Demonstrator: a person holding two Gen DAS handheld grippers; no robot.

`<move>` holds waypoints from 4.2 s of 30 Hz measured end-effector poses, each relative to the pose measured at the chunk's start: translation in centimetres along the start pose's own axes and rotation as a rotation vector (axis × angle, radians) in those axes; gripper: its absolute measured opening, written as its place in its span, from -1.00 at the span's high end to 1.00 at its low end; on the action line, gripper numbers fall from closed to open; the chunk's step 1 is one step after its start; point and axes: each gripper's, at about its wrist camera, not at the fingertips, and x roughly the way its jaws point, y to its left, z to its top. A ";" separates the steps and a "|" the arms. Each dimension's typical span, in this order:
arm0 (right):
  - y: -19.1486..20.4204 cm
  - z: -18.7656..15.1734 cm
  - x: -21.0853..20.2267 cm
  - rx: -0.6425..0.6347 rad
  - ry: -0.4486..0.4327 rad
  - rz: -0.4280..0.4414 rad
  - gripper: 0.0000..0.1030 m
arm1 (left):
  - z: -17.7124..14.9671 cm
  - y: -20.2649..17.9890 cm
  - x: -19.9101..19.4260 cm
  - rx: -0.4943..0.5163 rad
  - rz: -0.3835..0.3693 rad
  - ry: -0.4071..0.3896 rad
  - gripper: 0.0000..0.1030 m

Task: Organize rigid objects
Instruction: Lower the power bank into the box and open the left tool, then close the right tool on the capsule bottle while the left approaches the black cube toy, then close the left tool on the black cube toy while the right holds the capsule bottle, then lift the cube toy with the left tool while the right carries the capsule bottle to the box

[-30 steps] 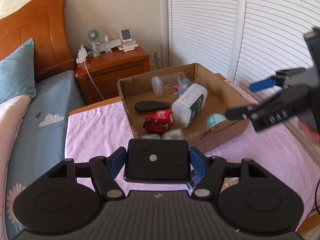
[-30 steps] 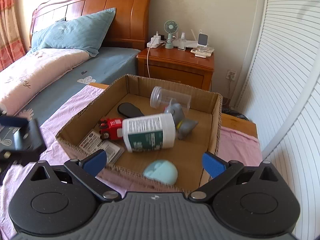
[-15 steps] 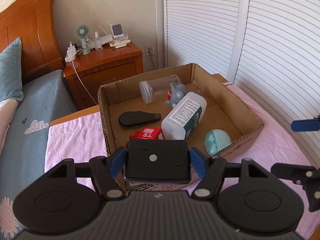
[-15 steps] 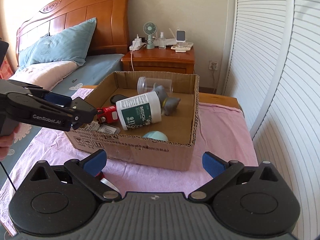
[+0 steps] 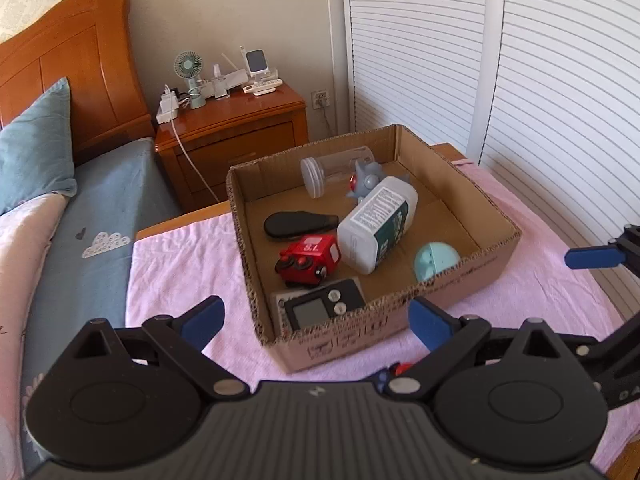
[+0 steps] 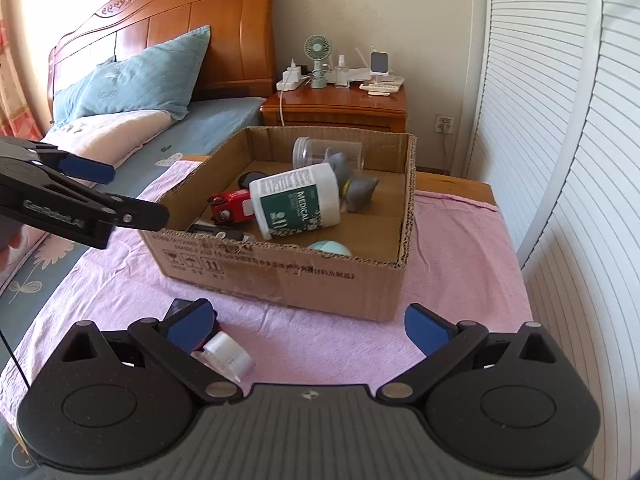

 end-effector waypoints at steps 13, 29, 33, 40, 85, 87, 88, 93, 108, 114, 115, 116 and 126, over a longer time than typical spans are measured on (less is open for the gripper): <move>2.5 -3.6 0.5 -0.153 0.052 0.155 -1.00 | -6.0 -1.0 -3.7 -0.096 0.073 0.007 -0.97; 6.0 -6.1 4.4 -0.399 0.124 0.144 -1.00 | -11.1 -0.6 -1.2 -0.270 0.127 -0.004 -0.97; 6.1 -5.5 5.1 -0.391 0.122 0.163 -1.00 | -11.3 -0.1 -1.1 -0.287 0.125 -0.006 -0.97; 6.1 -4.5 6.9 -0.350 0.122 0.151 -1.00 | -11.6 0.2 -0.3 -0.292 0.119 0.003 -0.97; -0.1 -6.1 6.9 -0.069 0.084 -0.062 -1.00 | -10.1 -1.7 6.7 -0.274 0.074 0.078 -0.97; -0.1 -6.1 6.9 -0.069 0.081 -0.062 -1.00 | -10.5 -1.4 6.7 -0.295 0.052 0.070 -0.97; -0.1 -6.2 6.9 -0.070 0.080 -0.061 -1.00 | -10.5 -1.5 6.7 -0.289 0.054 0.060 -0.97; -0.1 -6.2 6.9 -0.073 0.074 -0.058 -1.00 | -10.5 -2.5 6.9 -0.249 0.061 0.023 -0.81; -0.3 -4.0 7.4 -0.195 0.077 0.017 -1.00 | -9.7 -3.2 6.7 -0.295 0.045 -0.026 0.04; 0.5 -3.5 7.5 -0.232 0.088 0.012 -0.90 | -9.6 -2.8 6.7 -0.283 0.025 -0.012 0.05; 0.5 -3.3 7.5 -0.228 0.091 0.010 -0.86 | -9.6 -2.8 6.6 -0.273 0.023 -0.009 0.05; 0.5 -3.2 7.5 -0.219 0.102 0.013 -0.86 | -9.5 -2.7 6.6 -0.259 0.021 -0.005 0.05; -0.2 -2.4 5.1 -0.197 0.113 0.060 -0.86 | -9.0 -1.8 5.2 -0.116 -0.021 0.052 0.05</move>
